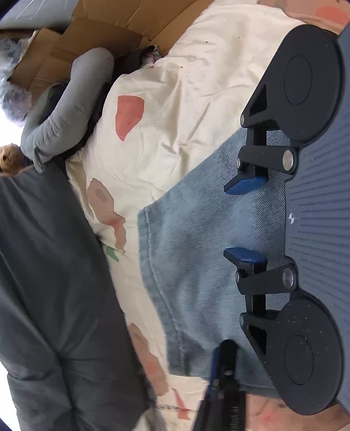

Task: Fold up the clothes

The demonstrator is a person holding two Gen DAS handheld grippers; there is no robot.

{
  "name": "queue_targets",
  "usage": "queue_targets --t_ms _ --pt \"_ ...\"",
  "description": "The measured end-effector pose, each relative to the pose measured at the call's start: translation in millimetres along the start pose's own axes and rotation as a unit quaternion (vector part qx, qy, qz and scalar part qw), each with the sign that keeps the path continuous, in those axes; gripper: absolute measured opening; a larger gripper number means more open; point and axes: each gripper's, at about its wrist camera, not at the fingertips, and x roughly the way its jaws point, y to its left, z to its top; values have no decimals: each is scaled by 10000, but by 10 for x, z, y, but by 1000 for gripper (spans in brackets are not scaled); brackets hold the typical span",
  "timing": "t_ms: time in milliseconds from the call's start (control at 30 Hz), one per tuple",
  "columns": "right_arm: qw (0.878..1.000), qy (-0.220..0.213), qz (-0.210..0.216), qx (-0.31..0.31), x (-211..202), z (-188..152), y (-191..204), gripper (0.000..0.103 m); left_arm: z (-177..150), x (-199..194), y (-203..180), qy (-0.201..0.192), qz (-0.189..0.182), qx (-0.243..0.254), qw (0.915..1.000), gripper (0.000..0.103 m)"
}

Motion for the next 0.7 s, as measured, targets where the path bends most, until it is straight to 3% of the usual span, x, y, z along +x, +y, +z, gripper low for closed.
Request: queue_targets --t_ms 433,533,700 --pt "9948 695 53 -745 -214 -145 -240 57 -34 -216 -50 -28 75 235 9997 10" --pt "9943 837 -26 -667 -310 -190 -296 57 -12 -270 -125 -61 44 314 9995 25" --pt "9937 880 -49 -694 -523 -282 -327 57 -44 -300 -249 -14 -363 442 9984 26"
